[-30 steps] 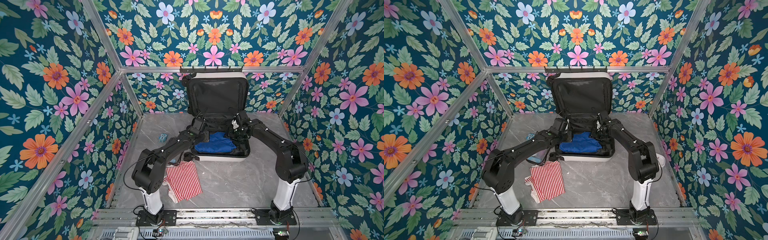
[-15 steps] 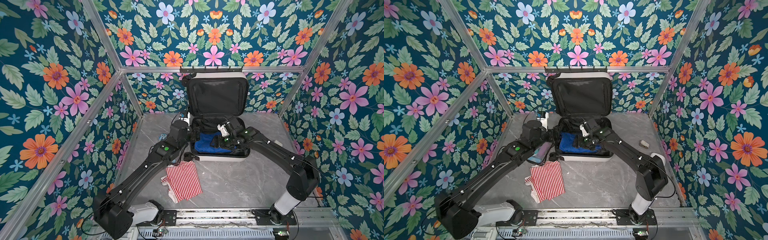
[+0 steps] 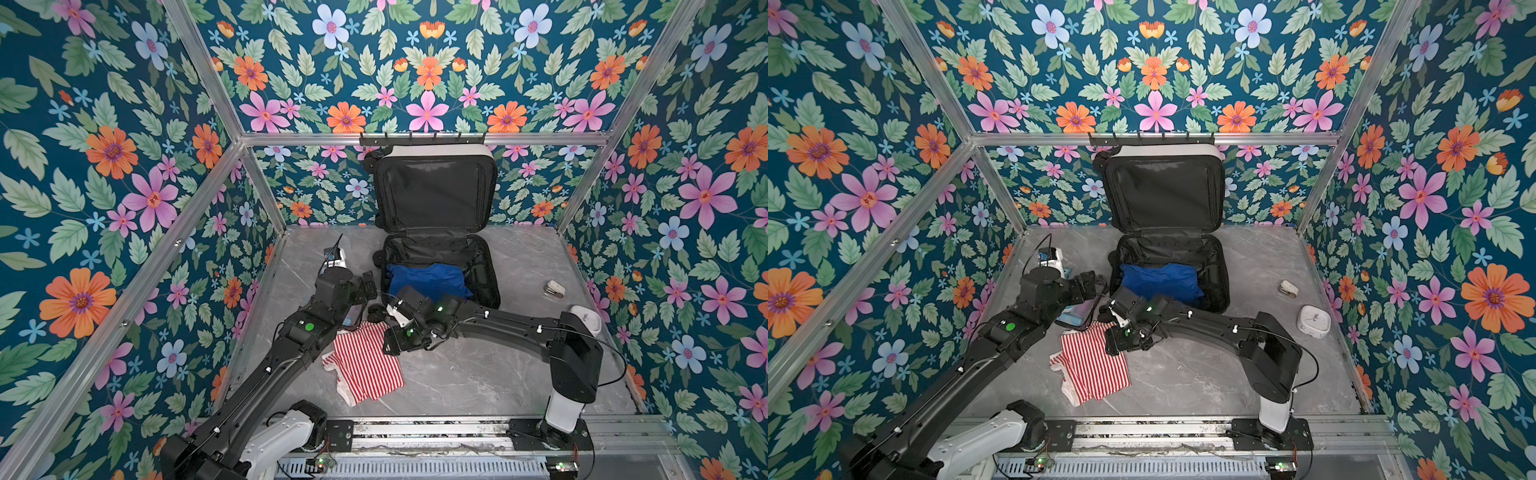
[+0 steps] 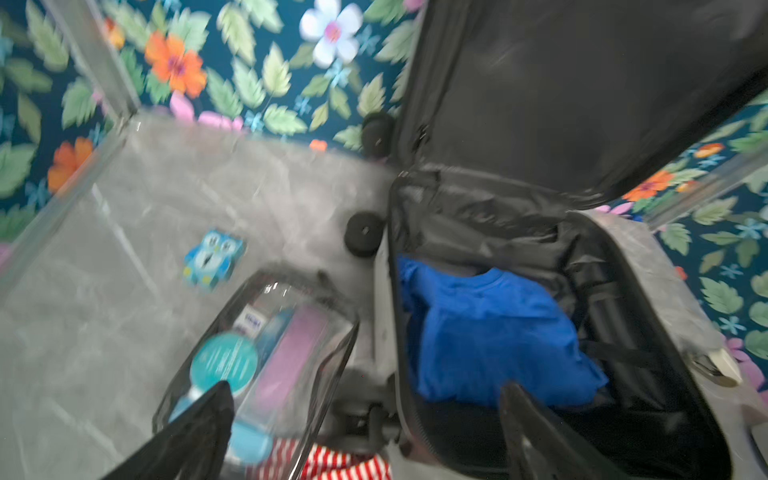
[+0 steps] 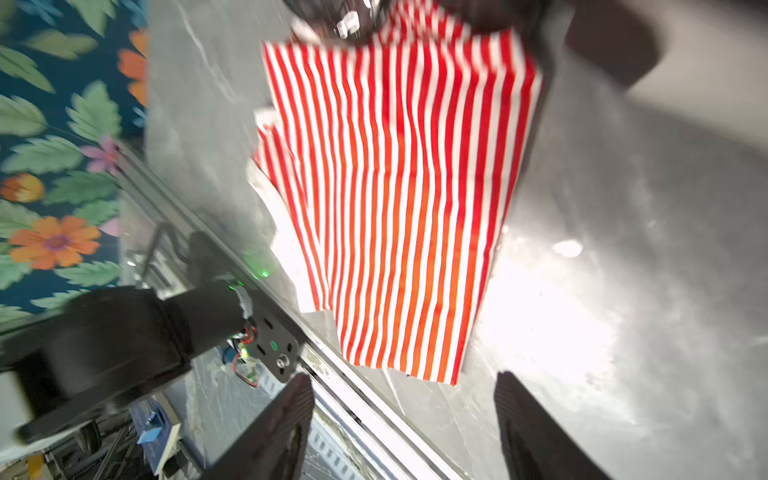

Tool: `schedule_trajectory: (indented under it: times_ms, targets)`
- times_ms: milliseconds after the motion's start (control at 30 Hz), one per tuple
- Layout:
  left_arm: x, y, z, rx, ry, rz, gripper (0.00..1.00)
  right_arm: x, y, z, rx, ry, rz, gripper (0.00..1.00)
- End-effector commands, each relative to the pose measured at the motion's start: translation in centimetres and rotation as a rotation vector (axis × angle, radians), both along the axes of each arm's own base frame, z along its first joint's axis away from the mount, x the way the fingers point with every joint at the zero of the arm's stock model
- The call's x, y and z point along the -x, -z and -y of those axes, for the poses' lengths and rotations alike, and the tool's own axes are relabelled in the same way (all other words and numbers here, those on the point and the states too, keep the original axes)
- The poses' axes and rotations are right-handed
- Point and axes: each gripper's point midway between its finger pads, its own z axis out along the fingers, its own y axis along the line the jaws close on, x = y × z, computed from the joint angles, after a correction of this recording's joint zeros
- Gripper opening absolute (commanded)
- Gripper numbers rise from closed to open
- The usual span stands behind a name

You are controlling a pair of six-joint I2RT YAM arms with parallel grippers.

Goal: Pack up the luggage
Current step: 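Move the left gripper toward the toiletry pouch while the right gripper reaches the striped cloth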

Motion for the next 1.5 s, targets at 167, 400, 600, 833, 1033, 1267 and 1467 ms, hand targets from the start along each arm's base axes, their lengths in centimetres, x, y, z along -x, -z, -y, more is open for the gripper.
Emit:
schedule_trajectory:
  times_ms: [167,400,600,833,1033,1267,1467]
  targets:
    - [2.5,8.3,-1.6,0.135,-0.106,-0.197,0.87,2.1,4.4,0.4,0.037,0.063,-0.119,0.67]
    - [4.4,12.7,-1.7,0.224,-0.12,-0.262,0.78,3.4,6.6,0.4,0.058,0.064,-0.158,0.64]
    - [5.0,13.2,-1.9,0.233,-0.12,-0.262,0.76,3.9,7.5,0.0,0.058,0.061,-0.174,0.58]
    - [4.9,12.6,-2.1,0.231,-0.125,-0.244,0.75,4.0,8.1,-0.1,0.062,0.055,-0.185,0.49]
    - [4.8,11.6,-2.3,0.215,-0.122,-0.228,0.75,4.2,8.3,0.0,0.066,0.059,-0.192,0.23]
    - [4.4,10.3,-2.2,0.179,-0.101,-0.216,0.73,4.1,7.7,1.6,0.097,0.085,-0.159,0.0]
    - [3.7,10.0,-1.1,0.149,-0.044,-0.229,0.69,4.7,7.8,4.6,0.17,0.1,-0.14,0.0]
